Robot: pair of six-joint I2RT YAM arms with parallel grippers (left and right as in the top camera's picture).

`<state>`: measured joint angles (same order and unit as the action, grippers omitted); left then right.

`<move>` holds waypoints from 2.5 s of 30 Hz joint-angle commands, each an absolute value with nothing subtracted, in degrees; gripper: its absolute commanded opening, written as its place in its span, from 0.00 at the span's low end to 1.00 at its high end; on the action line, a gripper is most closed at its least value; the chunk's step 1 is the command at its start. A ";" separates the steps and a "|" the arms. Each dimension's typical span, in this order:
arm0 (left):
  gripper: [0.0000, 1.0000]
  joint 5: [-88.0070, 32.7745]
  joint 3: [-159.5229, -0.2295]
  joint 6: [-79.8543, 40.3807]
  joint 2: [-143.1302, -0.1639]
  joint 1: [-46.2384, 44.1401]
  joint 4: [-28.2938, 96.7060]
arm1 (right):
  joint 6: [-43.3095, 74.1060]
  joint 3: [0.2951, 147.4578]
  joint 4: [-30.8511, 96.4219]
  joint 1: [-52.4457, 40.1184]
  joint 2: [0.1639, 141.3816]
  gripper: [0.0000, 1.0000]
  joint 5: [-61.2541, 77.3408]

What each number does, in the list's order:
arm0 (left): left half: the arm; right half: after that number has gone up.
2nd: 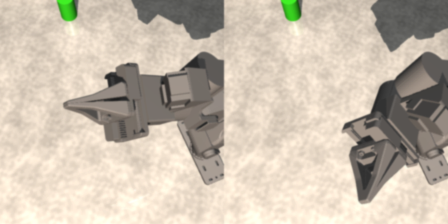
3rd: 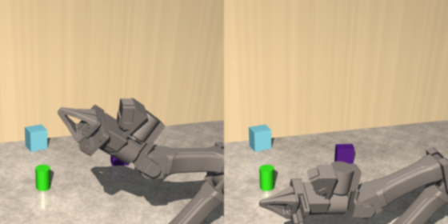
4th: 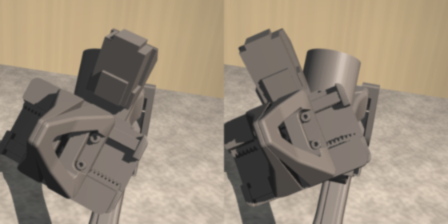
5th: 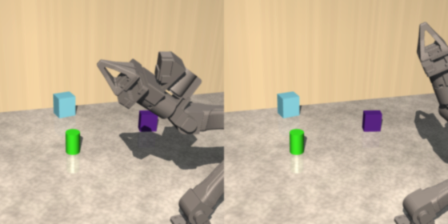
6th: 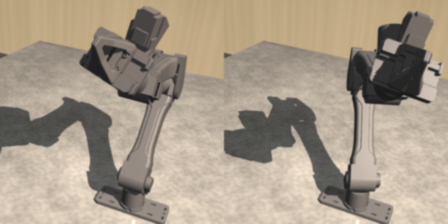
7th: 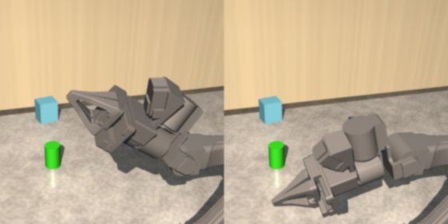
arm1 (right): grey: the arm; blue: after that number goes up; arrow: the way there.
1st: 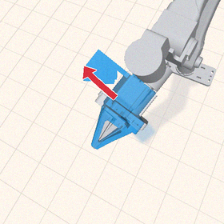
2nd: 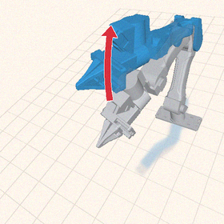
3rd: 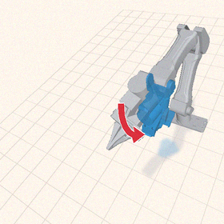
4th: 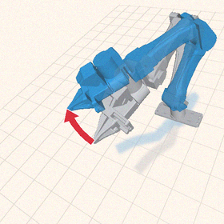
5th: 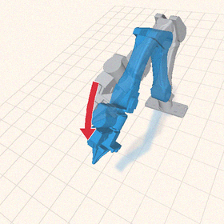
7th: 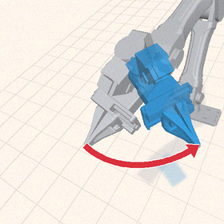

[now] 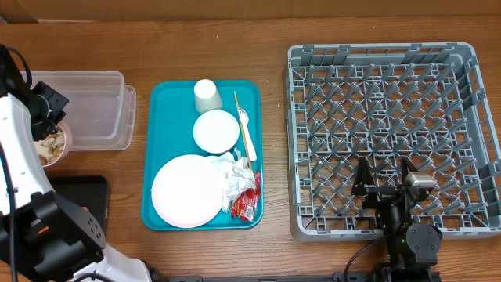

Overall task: Sort waste into correct bins and load items into the dishwasher
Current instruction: 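Carry the pink bowl left over the black tray, then tilt the pink bowl to dump rice onto the black tray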

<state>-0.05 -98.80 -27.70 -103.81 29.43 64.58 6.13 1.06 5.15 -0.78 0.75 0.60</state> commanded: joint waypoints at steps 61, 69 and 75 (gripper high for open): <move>0.04 -66.57 -73.34 -12.27 -100.33 69.95 57.25 | 6.00 0.45 4.84 -0.58 0.49 1.00 0.05; 0.04 -68.84 -73.32 -14.33 -100.36 73.23 58.39 | 6.00 0.45 4.84 -0.58 0.49 1.00 0.05; 0.04 -70.08 -73.32 -14.11 -100.38 75.75 61.28 | 6.00 0.45 4.84 -0.58 0.49 1.00 0.05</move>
<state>-66.87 -73.49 -13.56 -101.69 74.85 60.90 6.15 1.06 5.17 -0.78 0.75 0.60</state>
